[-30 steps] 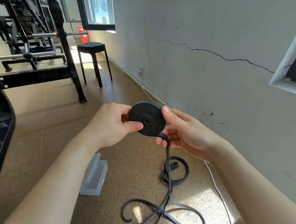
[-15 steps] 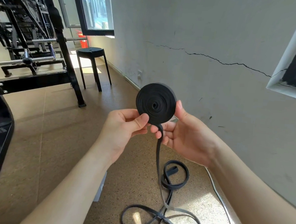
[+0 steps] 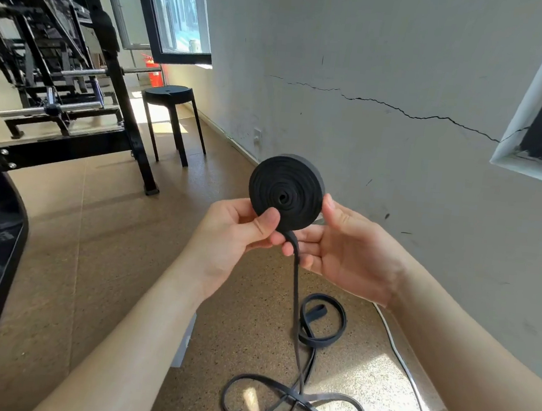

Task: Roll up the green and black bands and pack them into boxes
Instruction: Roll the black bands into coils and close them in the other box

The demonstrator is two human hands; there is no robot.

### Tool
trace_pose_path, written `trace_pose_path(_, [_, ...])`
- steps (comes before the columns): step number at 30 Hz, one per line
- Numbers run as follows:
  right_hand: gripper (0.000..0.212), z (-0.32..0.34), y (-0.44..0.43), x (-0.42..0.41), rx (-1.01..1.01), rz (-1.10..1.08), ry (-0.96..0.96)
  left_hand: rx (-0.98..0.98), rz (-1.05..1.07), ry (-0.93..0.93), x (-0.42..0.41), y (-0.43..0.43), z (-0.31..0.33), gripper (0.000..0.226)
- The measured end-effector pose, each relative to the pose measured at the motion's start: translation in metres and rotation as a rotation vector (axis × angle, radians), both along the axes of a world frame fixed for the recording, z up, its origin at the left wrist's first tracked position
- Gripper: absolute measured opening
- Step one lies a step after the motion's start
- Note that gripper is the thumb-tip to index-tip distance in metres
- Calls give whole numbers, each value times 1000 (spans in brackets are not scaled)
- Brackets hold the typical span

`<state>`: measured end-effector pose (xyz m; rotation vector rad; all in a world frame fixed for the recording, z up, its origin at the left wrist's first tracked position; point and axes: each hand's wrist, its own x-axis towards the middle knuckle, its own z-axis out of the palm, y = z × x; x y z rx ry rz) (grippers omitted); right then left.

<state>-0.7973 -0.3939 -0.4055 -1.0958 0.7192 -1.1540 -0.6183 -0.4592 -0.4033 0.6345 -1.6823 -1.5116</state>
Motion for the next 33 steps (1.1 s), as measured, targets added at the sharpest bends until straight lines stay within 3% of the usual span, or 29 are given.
trace_pose_path(3, [72,5,2,-7,65,-21,180,-166,117,-170,10,-7,5,28])
trace_pose_path(7, [75,6,2,-4,106,-88,320,-282,159,-367,17,-14,6,5])
trace_pose_path(8, [77,5,1,-2,107,-106,346,-308,159,-392,17,-15,5,10])
trace_pose_path(13, [73,2,-1,2,78,-128,308,-389,135,-493,22,-18,7,16])
trace_pose_path(16, [78,-2,-2,3,61,-104,202,-229,82,-345,22,-19,3,14])
trace_pose_path(19, [83,-4,-4,3,18,-64,59,36,-29,-100,19,-15,-1,31])
trace_pose_path(23, [92,-4,-5,2,6,-12,-93,152,-134,-30,10,-8,-5,14])
trace_pose_path(26, [89,-4,-4,3,-8,43,-130,219,-149,81,7,-6,-6,17])
trace_pose_path(30, [91,-4,-2,2,19,61,-108,162,-115,124,3,-3,-7,18])
trace_pose_path(33, [72,2,0,-1,55,82,62,-23,-23,0,8,-7,-4,24])
